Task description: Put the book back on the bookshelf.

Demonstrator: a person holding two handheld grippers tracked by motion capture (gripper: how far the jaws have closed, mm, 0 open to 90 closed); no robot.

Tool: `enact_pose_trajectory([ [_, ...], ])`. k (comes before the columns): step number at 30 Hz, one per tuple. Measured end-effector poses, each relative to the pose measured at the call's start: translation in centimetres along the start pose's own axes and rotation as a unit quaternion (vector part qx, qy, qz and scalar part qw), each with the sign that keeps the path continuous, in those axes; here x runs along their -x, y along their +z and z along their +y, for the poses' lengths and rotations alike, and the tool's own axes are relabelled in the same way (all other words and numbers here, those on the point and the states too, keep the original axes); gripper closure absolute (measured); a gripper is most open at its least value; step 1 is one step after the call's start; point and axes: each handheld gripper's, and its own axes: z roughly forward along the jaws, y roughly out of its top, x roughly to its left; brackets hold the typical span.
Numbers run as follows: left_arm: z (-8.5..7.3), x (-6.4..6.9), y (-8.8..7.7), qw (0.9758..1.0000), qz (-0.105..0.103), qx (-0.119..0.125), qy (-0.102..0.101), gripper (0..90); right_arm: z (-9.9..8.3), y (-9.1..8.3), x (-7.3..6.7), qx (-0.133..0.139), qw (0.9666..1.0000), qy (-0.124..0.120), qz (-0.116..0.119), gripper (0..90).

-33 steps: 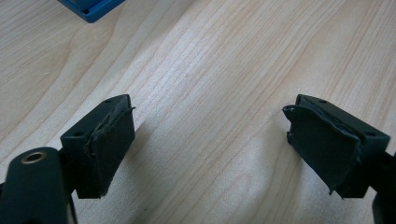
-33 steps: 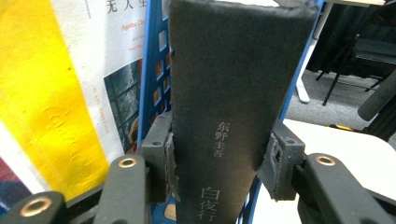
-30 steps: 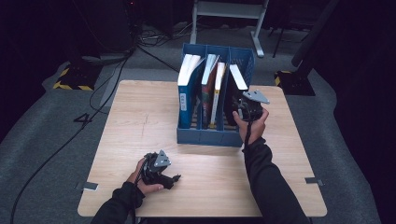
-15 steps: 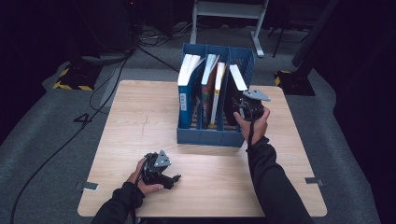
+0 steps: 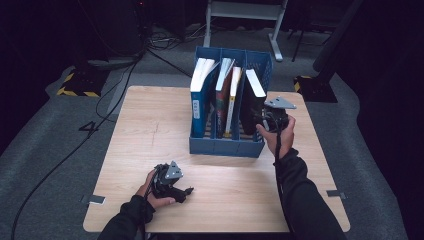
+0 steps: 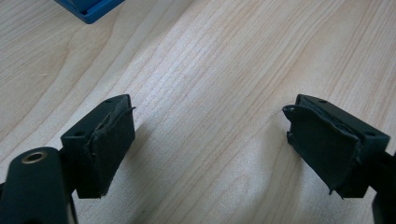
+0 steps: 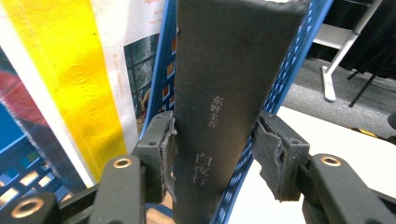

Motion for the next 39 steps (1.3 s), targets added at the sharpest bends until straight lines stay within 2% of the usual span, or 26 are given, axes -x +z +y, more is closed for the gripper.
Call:
enact_pose_trajectory([
  [4, 0.0, 0.0, 0.0, 1.0000, 0.000, 0.000, 0.000, 14.8, -0.1, -0.9, 0.2, 0.000, 0.9998, -0.015, 0.013, 47.3],
  [6, 0.0, 0.0, 0.0, 1.0000, 0.000, 0.000, 0.000, 14.8, -0.3, -1.3, 0.2, -0.005, 0.9993, -0.037, 0.010, 46.0],
  [11, 0.0, 0.0, 0.0, 1.0000, 0.000, 0.000, 0.000, 14.8, -1.0, -2.4, 0.9, -0.003, 0.9992, -0.040, 0.009, 44.9],
  [15, 0.0, 0.0, 0.0, 1.0000, -0.001, 0.000, 0.001, 14.7, -1.5, -3.2, 1.2, -0.003, 0.9989, -0.043, 0.022, 43.9],
  [26, 0.0, 0.0, 0.0, 1.0000, -0.001, 0.000, 0.001, 14.7, -3.0, -5.5, 1.2, -0.013, 0.9943, -0.087, 0.061, 41.0],
  [32, 0.0, 0.0, 0.0, 1.0000, -0.001, 0.000, 0.002, 14.7, -4.1, -6.6, 1.5, -0.023, 0.9921, -0.092, 0.083, 40.2],
  [39, 0.0, 0.0, 0.0, 1.0000, -0.001, 0.000, 0.001, 14.7, -5.3, -7.9, 1.8, -0.027, 0.9900, -0.100, 0.096, 39.1],
])
